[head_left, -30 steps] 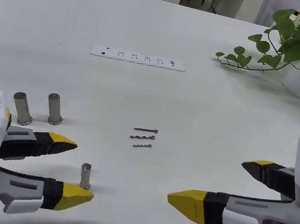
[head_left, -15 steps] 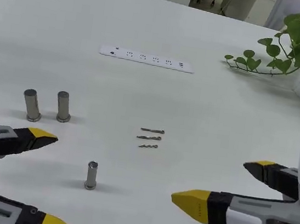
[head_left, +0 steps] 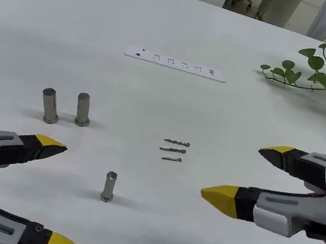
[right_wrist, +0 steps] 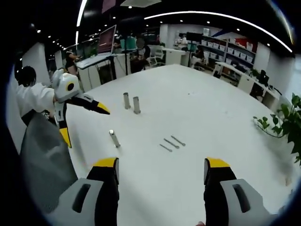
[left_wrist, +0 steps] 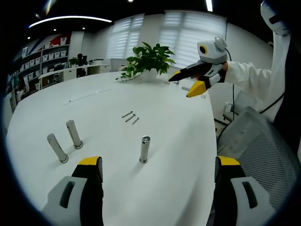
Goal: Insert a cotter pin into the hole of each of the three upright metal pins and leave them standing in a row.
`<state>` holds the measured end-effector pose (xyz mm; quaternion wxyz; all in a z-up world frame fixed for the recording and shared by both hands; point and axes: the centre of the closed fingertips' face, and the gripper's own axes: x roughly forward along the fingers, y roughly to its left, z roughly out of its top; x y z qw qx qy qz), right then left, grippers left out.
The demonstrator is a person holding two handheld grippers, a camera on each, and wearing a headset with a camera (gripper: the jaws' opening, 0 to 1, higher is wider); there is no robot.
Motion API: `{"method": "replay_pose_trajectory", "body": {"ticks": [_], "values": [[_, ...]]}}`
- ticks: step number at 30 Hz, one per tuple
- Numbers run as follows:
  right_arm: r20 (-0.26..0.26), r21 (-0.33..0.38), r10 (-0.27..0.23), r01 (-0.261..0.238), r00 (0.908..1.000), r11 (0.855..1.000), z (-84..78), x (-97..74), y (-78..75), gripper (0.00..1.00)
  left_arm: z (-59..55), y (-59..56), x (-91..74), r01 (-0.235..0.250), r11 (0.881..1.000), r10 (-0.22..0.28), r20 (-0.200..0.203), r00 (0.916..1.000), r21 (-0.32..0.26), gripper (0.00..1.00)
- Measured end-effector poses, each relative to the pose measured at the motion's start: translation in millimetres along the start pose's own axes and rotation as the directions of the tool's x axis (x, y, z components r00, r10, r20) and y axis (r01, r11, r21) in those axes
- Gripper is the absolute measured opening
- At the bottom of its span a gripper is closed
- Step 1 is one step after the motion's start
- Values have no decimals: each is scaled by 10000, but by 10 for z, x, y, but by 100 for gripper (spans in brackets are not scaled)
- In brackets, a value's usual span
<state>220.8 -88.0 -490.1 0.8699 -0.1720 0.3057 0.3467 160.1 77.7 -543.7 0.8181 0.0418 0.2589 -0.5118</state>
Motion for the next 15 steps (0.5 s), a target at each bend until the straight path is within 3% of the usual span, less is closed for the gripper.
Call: {"method": "replay_pose_trajectory", "body": {"ticks": [3,9,10,12,15], "values": [[-84,-42,21,-21,10000,10000,58,97,-59,69,12,9,8,-91,9997,94,159,9998,-215,99],[-515,-808,770,-810,9957,9934,108,314,-21,64,38,19,33,-165,9990,182,400,9990,-424,99],[-608,-848,1107,-1156,9920,9897,106,362,22,63,48,12,37,-135,9986,162,514,9985,-520,99],[-262,-582,1942,-1955,9806,9790,160,446,150,62,21,-16,49,-13,9984,40,472,9989,-572,99],[-678,-858,2062,-2116,9762,9736,101,549,150,60,-25,-54,73,9,9985,9,322,9995,-551,99]]}}
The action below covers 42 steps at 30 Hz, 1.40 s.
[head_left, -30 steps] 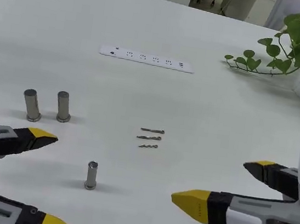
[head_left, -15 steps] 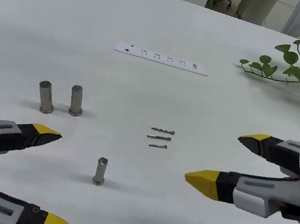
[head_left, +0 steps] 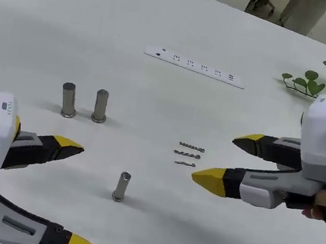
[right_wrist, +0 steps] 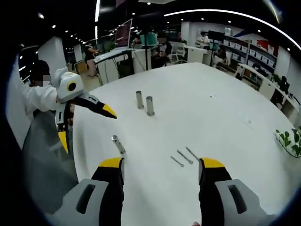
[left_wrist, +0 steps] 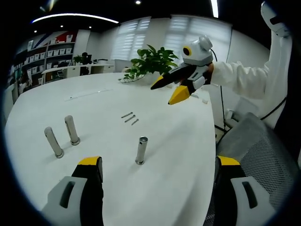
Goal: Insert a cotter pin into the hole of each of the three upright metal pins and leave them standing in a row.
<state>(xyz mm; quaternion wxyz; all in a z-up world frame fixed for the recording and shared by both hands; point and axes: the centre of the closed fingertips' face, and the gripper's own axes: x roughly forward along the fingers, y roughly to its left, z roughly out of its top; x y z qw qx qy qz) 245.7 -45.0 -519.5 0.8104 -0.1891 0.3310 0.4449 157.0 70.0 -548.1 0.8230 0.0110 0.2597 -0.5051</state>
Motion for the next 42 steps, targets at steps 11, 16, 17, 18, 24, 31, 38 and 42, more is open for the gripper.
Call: {"method": "replay_pose_trajectory", "body": {"ticks": [11,16,17,18,24,31,38,42], "values": [[-1147,-602,858,-931,9897,9938,-241,402,-56,53,53,36,-31,-308,9984,331,476,9983,-476,96],[-1615,-736,1098,-1230,9807,9897,-326,522,-104,47,93,67,-56,-429,9974,467,661,9967,-577,95],[-1704,-820,1088,-1242,9793,9889,-339,542,-118,45,93,81,-64,-491,9970,529,660,9964,-591,95],[-1768,-865,1127,-1295,9778,9878,-351,554,-122,43,90,94,-70,-551,9966,590,647,9962,-606,95],[-2282,-1266,1244,-1561,9656,9796,-424,625,-177,35,102,144,-125,-788,9939,845,733,9937,-775,94],[-2596,-1754,1243,-1733,9577,9691,-433,693,-267,20,4,169,-136,-906,9915,956,502,9942,-934,94],[-2947,-1976,1268,-1902,9471,9617,-476,764,-306,7,-1,168,-154,-955,9900,1014,533,9934,-1043,93],[-3066,-2010,1274,-1950,9433,9600,-499,789,-322,6,10,174,-163,-980,9895,1044,566,9929,-1064,93]]}}
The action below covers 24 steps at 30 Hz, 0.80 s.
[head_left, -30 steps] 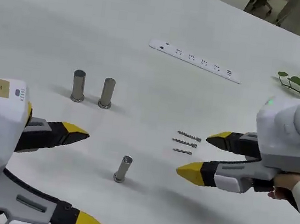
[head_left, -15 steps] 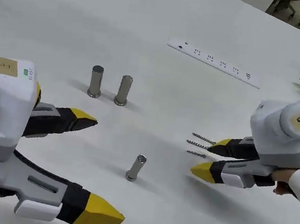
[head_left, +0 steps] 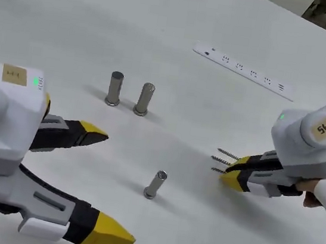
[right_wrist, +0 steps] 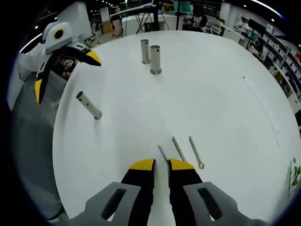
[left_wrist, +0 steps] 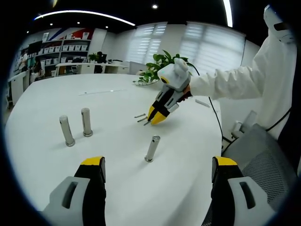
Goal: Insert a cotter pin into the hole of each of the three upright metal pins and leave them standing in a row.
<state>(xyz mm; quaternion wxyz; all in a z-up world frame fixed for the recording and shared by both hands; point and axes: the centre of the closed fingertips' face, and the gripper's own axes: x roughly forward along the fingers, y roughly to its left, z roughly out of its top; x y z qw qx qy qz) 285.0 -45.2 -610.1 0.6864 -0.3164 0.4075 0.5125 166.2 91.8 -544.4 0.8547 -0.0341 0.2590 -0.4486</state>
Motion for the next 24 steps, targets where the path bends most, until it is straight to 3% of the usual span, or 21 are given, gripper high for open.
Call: {"method": "replay_pose_trajectory", "body": {"ticks": [9,14,17,24], "values": [[-275,-419,82,-93,9996,9991,-28,4,-27,4,-30,-9,3,22,10000,-22,-125,9999,39,92],[-582,-1294,18,-93,9983,9915,-28,-6,-58,0,-49,-4,3,18,10000,-18,-154,9999,-1,92],[-896,-1796,110,-270,9959,9834,-21,2,-32,0,-43,-1,-3,-5,10000,4,-125,9999,-15,91],[-1970,-3311,257,-911,9801,9392,-27,19,-16,0,-36,0,-14,-37,10000,37,-108,9999,-27,90]]}}
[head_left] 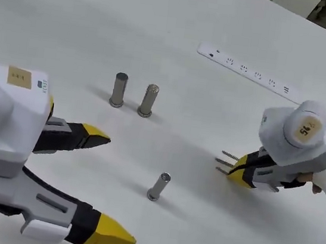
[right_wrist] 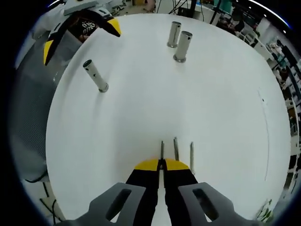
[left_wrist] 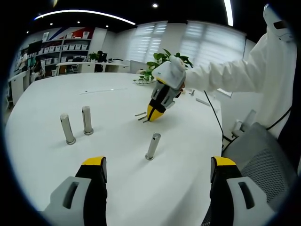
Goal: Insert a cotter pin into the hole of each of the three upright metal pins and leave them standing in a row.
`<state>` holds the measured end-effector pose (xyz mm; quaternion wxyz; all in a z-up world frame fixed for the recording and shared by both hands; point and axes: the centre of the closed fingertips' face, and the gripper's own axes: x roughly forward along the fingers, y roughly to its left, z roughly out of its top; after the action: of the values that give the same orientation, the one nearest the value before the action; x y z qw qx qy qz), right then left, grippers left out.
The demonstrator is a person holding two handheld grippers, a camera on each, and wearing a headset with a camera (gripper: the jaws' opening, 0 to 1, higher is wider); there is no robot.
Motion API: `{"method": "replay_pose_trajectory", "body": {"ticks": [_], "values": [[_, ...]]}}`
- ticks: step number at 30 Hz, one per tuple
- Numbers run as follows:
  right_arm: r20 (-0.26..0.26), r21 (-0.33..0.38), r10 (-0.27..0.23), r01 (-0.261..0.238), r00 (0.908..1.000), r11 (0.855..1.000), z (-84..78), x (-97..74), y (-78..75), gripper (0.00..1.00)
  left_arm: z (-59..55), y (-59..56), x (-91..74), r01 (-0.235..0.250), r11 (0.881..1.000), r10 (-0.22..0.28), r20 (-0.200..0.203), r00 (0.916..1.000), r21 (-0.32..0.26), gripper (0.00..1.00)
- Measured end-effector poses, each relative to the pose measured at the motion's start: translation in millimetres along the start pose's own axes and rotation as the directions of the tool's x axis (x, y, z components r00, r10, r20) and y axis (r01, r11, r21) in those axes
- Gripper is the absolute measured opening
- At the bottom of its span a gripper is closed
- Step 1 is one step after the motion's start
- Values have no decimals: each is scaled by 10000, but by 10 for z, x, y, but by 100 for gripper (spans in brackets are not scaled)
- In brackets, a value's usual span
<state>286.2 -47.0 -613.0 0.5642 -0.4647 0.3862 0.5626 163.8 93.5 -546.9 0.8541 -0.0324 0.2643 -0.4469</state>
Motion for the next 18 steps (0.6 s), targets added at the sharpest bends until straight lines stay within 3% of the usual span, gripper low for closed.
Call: {"method": "replay_pose_trajectory", "body": {"ticks": [3,6,11,18], "values": [[-430,-176,214,-221,9988,9996,3,11,-6,0,3,-4,-1,-7,10000,7,-21,10000,4,90],[-920,-1053,429,-526,9948,9931,-3,18,-2,0,4,-16,-4,9,10000,-8,-102,9999,40,90],[-1206,-706,718,-807,9901,9942,-15,40,-47,0,38,-19,-24,-31,10000,32,-99,9999,78,90],[-1572,-1172,908,-1099,9834,9870,-33,57,-52,0,30,-23,-10,13,10000,-12,-109,9999,79,90]]}}
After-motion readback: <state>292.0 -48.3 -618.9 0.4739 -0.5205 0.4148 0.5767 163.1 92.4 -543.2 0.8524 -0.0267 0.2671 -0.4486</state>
